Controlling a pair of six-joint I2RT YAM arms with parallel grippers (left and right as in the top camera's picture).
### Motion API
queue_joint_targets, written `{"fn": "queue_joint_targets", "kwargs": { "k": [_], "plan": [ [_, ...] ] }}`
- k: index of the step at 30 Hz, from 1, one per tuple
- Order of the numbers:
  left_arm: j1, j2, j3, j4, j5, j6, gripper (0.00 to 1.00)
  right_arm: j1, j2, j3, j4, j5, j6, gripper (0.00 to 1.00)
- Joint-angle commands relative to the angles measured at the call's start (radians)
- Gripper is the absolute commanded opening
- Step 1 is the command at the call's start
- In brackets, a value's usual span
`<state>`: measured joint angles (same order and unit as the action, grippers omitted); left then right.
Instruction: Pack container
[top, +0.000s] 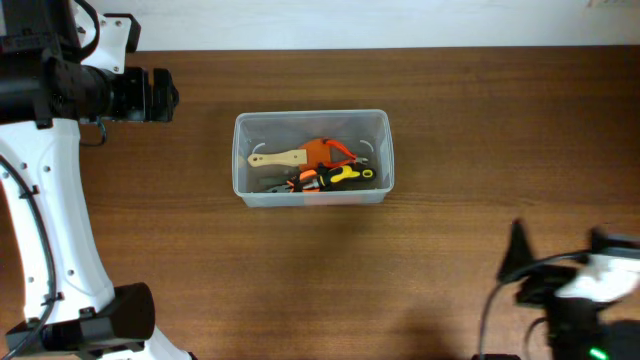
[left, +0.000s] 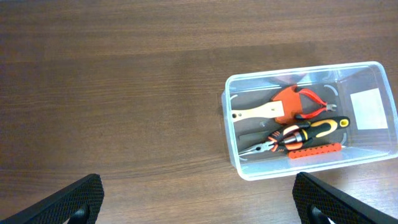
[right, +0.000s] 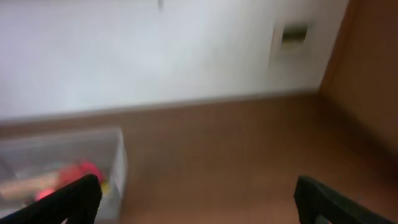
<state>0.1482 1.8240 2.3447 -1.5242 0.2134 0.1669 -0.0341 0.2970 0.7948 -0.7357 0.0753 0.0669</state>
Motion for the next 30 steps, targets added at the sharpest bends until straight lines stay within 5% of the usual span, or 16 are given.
{"fn": "queue_joint_targets", "kwargs": {
  "k": [1,12,30],
  "plan": [
    [0.003,0.001,-0.002,0.002,0.015,-0.01,0.99,-0.009,-0.093,-0.189,0.063,-0.023,-0.007,0.99],
    [0.003,0.001,-0.002,0.002,0.015,-0.01,0.99,-0.018,-0.234,-0.537,0.236,-0.022,-0.007,0.99],
    [0.003,0.001,-0.002,0.002,0.015,-0.01,0.99,-0.027,-0.294,-0.596,0.177,-0.019,-0.007,0.99]
  ]
}}
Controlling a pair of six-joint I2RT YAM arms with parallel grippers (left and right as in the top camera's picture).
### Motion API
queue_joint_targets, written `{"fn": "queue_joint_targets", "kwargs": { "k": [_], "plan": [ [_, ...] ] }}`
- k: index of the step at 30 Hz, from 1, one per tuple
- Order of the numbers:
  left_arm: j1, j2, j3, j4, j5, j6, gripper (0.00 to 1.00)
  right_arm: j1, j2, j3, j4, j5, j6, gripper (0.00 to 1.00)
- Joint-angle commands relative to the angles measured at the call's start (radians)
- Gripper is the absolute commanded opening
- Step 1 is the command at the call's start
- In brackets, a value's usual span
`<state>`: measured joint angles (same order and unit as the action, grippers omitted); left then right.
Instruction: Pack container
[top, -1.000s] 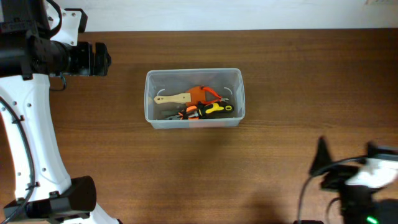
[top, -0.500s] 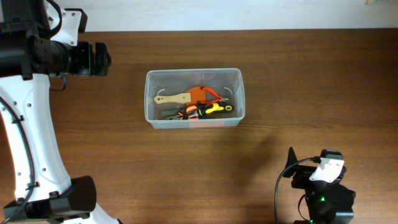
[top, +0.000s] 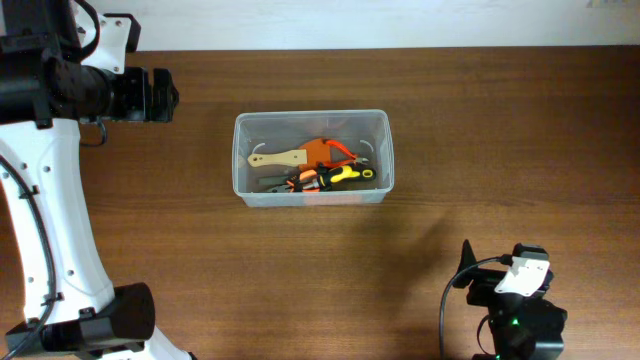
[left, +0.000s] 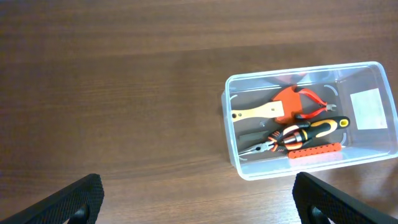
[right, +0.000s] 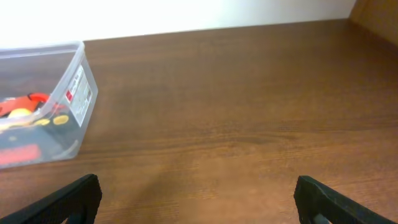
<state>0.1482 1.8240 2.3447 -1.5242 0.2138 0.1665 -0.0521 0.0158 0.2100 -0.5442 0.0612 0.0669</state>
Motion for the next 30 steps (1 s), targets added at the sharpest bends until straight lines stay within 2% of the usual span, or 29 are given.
{"fn": "queue_joint_targets", "kwargs": {
  "k": [1,13,30],
  "plan": [
    [0.003,0.001,-0.002,0.002,0.015,-0.009,0.99,-0.009,-0.013,-0.011,-0.034,-0.005,-0.007,0.99],
    [0.003,0.001,-0.002,0.002,0.015,-0.009,0.99,-0.009,-0.013,-0.011,-0.182,-0.005,-0.007,0.99],
    [0.001,-0.018,-0.002,0.002,0.014,-0.009,0.99,-0.009,-0.013,-0.03,-0.204,-0.005,-0.008,0.99]
  ]
}}
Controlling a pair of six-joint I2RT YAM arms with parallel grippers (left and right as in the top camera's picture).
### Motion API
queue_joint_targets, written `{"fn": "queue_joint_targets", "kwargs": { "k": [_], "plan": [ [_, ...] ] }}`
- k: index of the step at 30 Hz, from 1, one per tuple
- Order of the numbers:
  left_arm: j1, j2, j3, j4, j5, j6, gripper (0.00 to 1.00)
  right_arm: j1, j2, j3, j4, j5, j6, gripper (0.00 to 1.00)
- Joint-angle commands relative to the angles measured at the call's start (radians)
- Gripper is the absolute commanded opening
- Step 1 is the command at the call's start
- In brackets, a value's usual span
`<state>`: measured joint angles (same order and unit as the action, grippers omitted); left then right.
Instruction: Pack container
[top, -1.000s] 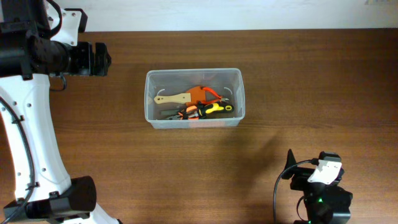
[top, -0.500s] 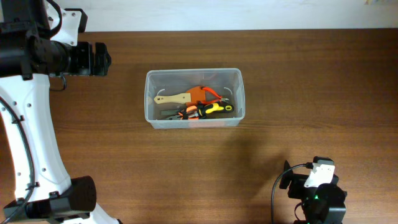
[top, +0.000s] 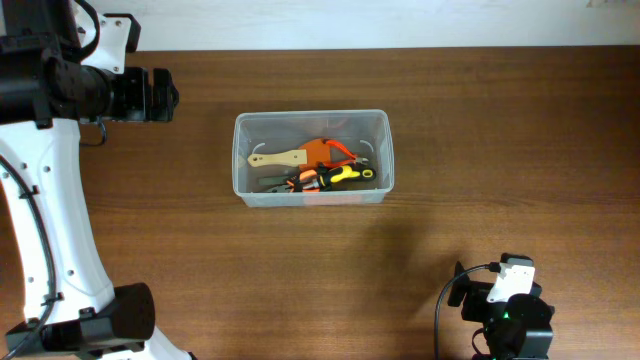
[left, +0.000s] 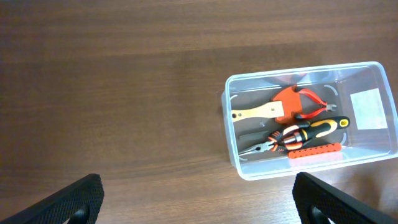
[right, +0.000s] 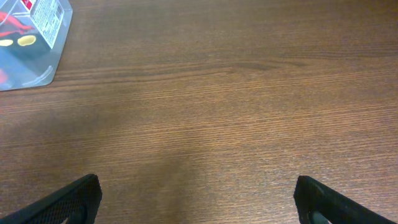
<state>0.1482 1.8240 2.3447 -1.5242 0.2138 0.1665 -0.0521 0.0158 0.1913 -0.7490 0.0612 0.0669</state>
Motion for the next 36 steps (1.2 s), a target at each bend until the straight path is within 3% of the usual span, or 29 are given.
{"fn": "queue_joint_targets", "kwargs": {
  "k": [1,8,13,18,27,36],
  "plan": [
    [0.0,-0.026,-0.002,0.002,0.014,-0.009,0.99,-0.009,-0.013,-0.011,0.0,-0.005,-0.008,0.99],
    [-0.046,-0.174,-0.028,0.012,0.006,-0.008,0.99,-0.009,-0.013,-0.011,0.0,-0.005,-0.007,0.98],
    [-0.047,-0.385,-0.193,0.146,-0.123,-0.009,0.99,-0.009,-0.013,-0.011,0.0,-0.005,-0.008,0.99],
    [-0.072,-0.624,-0.486,0.471,-0.142,0.009,0.99,-0.009,-0.013,-0.011,0.0,-0.005,-0.007,0.99],
    [-0.074,-1.083,-1.237,0.939,-0.195,0.01,0.99,-0.009,-0.013,-0.011,0.0,-0.005,-0.008,0.99],
    [-0.096,-1.532,-1.831,1.072,-0.168,0.003,0.99,-0.009,-0.013,-0.011,0.0,-0.005,-0.008,0.99]
  ]
}}
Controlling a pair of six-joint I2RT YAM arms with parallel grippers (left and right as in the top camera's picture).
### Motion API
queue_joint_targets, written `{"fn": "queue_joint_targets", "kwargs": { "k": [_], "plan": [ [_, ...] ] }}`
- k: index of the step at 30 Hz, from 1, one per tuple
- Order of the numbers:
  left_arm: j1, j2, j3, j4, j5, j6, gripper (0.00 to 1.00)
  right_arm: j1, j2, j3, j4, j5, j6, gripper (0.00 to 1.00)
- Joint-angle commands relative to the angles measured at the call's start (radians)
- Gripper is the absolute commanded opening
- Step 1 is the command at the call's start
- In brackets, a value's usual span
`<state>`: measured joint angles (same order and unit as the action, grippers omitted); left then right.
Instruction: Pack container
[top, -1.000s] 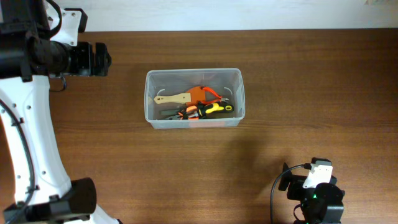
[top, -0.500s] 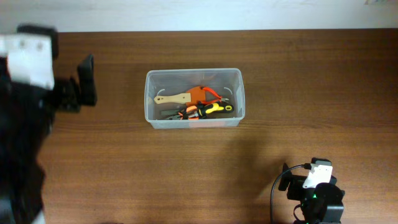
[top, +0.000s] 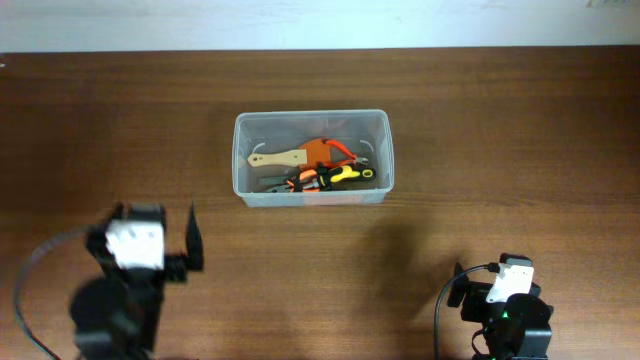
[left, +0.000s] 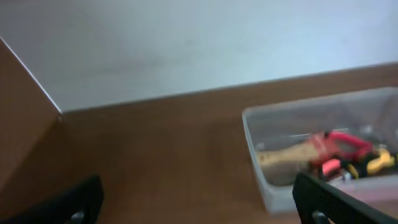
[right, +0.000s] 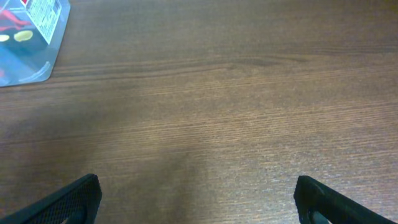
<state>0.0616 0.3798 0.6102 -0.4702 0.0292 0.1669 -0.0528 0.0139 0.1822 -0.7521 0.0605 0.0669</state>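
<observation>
The clear plastic container (top: 312, 158) stands at the table's middle back. Inside lie a wooden-handled orange scraper (top: 290, 156), red-handled cutters, yellow-and-black pliers (top: 335, 176) and an orange bit strip. My left gripper (top: 190, 245) is low at the near left, open and holding nothing. The blurred left wrist view looks level at the container (left: 323, 143), with the left gripper (left: 199, 214) well short of it. My right gripper (top: 458, 288) sits at the near right, open over bare wood (right: 199, 214). Only a corner of the container (right: 31, 37) shows in the right wrist view.
The brown wooden table (top: 500, 120) runs to a pale wall (left: 186, 43) at the back. The left arm's body (top: 130, 270) is folded near the front left edge, and the right arm's body (top: 510, 315) near the front right edge.
My left arm was raised at the far left with its camera looking down on the container. It is now low at the near left, looking level toward the container and wall. The right arm has hardly moved.
At first my right arm was up at the near right edge, its camera facing the wall, and the left arm hung high at the far left. Then the right arm was folded low at the near right and has stayed there. Now the left arm is low too. The container's contents are unchanged.
</observation>
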Motion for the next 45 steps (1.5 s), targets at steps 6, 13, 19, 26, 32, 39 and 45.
{"fn": "queue_joint_targets", "kwargs": {
  "k": [6,13,19,26,32,39,45],
  "plan": [
    [-0.02,-0.272,-0.316,0.075,0.053,0.002,0.99,-0.008,-0.011,-0.002,0.003,-0.005,-0.007,0.99],
    [-0.02,-0.372,-0.472,0.103,0.053,0.002,0.99,-0.008,-0.011,-0.002,0.003,-0.005,-0.007,0.99],
    [-0.02,-0.375,-0.501,0.115,0.024,0.003,0.99,-0.008,-0.011,-0.002,0.003,-0.005,-0.008,0.99],
    [-0.02,-0.375,-0.501,0.116,-0.02,-0.08,0.99,-0.008,-0.011,-0.002,0.003,-0.005,-0.008,0.99],
    [-0.02,-0.375,-0.501,0.116,-0.064,-0.197,0.99,-0.008,-0.011,-0.002,0.003,-0.005,-0.007,0.99],
    [-0.02,-0.375,-0.501,0.115,-0.078,-0.197,0.99,-0.008,-0.011,-0.002,0.003,-0.005,-0.007,0.99],
    [-0.02,-0.375,-0.501,0.115,-0.078,-0.197,0.99,-0.008,-0.011,-0.002,0.003,-0.005,-0.008,0.99]
  ]
}}
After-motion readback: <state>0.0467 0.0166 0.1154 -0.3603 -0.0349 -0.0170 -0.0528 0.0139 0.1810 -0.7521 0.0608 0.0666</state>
